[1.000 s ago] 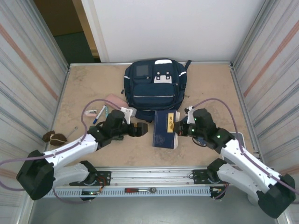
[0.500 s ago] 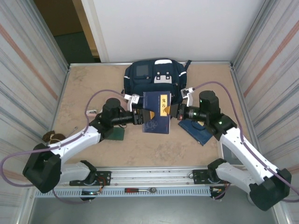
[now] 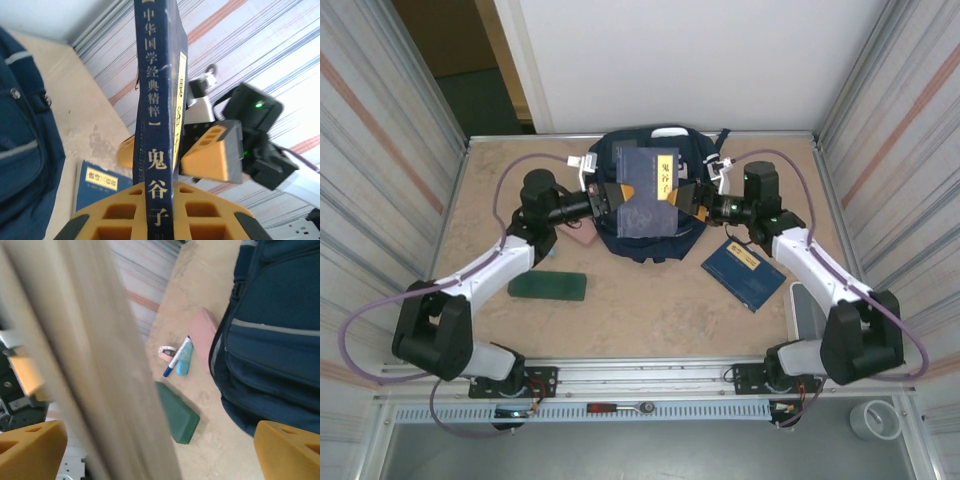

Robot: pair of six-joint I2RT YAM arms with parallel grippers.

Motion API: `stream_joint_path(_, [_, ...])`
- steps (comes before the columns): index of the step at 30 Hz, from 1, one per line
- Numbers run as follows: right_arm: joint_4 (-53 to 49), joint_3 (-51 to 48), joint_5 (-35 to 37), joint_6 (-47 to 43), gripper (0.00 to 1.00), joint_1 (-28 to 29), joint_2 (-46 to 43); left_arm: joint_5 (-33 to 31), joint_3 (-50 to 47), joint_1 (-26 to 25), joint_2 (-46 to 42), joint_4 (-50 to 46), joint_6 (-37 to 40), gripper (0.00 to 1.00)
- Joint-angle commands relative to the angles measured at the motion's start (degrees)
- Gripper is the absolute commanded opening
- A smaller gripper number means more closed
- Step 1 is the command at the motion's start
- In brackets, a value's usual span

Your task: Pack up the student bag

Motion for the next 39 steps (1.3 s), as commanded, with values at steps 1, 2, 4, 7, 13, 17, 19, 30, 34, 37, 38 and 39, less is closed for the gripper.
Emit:
stream_joint_path(1, [14.5, 1.9, -6.7, 4.5, 0.99, 0.4, 4.1, 4.0, 3.9, 1.4, 2.6, 7.9, -3.7, 0.00])
stream_joint_path(2, [19.2, 1.9, -7.6, 6.9, 0.99, 0.5, 5.5, 4.4, 5.3, 1.8, 4.1, 8.2, -4.6, 0.00])
stream_joint_path(4, [25.7, 2.8, -9.0, 9.2, 1.00, 1.1, 8.0, 6.4, 7.8, 2.3, 7.0, 8.6, -6.1, 0.00])
stream_joint_path(7, [29.6, 6.0, -10.3, 10.7, 0.95, 1.8, 12.7, 7.2, 8.8, 2.6, 11.0, 12.4, -9.3, 0.00])
stream_joint_path(13, [39.9, 7.7, -10.8, 19.4, 0.17, -0.7, 19.0, 6.5, 8.9, 4.2, 14.9, 9.6, -7.7, 0.05])
stream_joint_path(17, [26.4, 9.0, -8.8, 13.2, 0.04, -3.2, 18.3, 2.6, 11.1, 4.3, 15.1, -8.6, 6.9, 0.46])
stream_joint_path(19, [14.6, 10.5, -6.7, 7.1, 0.01, -5.5, 16.7, -4.0, 12.7, 4.0, 14.3, -21.2, 18.5, 0.58])
stream_joint_path(30, [-9.2, 13.7, -1.7, 0.9, 0.00, -17.4, 13.3, -33.8, 25.8, -6.5, 21.3, -53.1, 69.1, 0.84])
stream_joint_path(34, [-12.4, 12.4, -0.6, -1.2, 0.00, -18.4, 11.9, -38.9, 33.1, -10.3, 28.8, -59.1, 78.2, 0.85])
stream_joint_path(37, [-15.4, 12.6, -0.3, -3.0, 0.00, -19.4, 11.3, -37.9, 37.0, -11.0, 33.0, -61.4, 80.7, 0.85])
stream_joint_path(38, [-15.9, 12.6, -0.2, -3.3, 0.00, -19.8, 11.2, -37.6, 38.2, -11.1, 34.1, -62.1, 81.2, 0.85])
stream_joint_path(39, [-16.3, 12.5, -0.3, -3.6, 0.00, -20.2, 10.8, -37.3, 39.3, -11.1, 35.1, -62.8, 81.7, 0.85])
